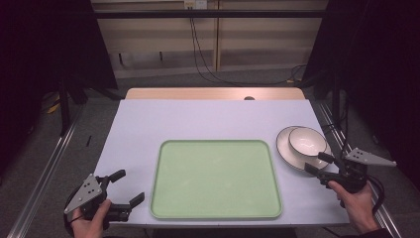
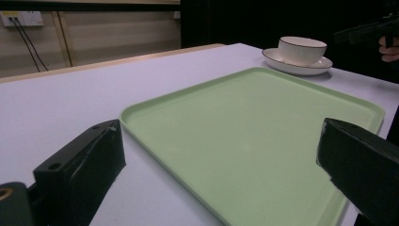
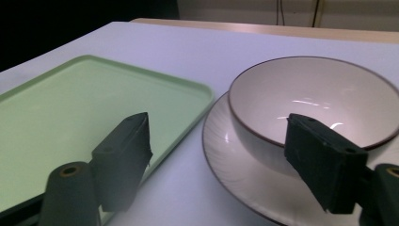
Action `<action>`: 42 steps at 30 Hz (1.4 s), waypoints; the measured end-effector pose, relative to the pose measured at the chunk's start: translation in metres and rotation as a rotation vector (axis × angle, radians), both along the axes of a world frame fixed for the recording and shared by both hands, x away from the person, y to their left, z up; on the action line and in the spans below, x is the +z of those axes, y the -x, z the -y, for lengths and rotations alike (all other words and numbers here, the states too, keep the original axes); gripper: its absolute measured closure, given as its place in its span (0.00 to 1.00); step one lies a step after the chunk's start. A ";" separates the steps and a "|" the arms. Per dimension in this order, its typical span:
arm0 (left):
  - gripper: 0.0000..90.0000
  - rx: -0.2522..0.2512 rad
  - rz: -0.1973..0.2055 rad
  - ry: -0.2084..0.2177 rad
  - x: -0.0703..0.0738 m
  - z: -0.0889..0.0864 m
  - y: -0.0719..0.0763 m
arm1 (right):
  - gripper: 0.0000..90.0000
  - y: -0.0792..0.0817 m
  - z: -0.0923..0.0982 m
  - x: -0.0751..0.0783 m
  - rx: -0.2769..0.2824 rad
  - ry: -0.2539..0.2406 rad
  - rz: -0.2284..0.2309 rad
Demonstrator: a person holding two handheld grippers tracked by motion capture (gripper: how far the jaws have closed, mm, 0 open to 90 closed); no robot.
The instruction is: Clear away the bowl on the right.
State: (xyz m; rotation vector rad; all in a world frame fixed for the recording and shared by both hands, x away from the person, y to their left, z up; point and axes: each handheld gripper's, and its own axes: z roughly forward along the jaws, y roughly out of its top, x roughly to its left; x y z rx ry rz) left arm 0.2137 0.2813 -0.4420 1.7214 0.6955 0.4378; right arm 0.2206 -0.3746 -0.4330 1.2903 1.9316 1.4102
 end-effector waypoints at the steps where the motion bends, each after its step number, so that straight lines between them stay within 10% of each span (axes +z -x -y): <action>1: 0.02 0.000 0.000 0.000 0.000 0.000 0.000 | 0.26 0.000 0.002 0.001 -0.009 0.002 0.005; 18: 0.02 -0.004 0.008 0.002 0.000 0.000 -0.001 | 0.30 -0.038 0.053 0.010 -0.103 0.077 -0.116; 35: 0.02 -0.007 0.000 0.005 0.000 0.000 -0.001 | 0.39 -0.095 0.049 0.021 -0.033 0.201 -0.227; 42: 0.02 -0.001 0.007 0.003 0.000 0.000 -0.001 | 0.46 -0.113 0.051 0.005 -0.068 0.202 -0.351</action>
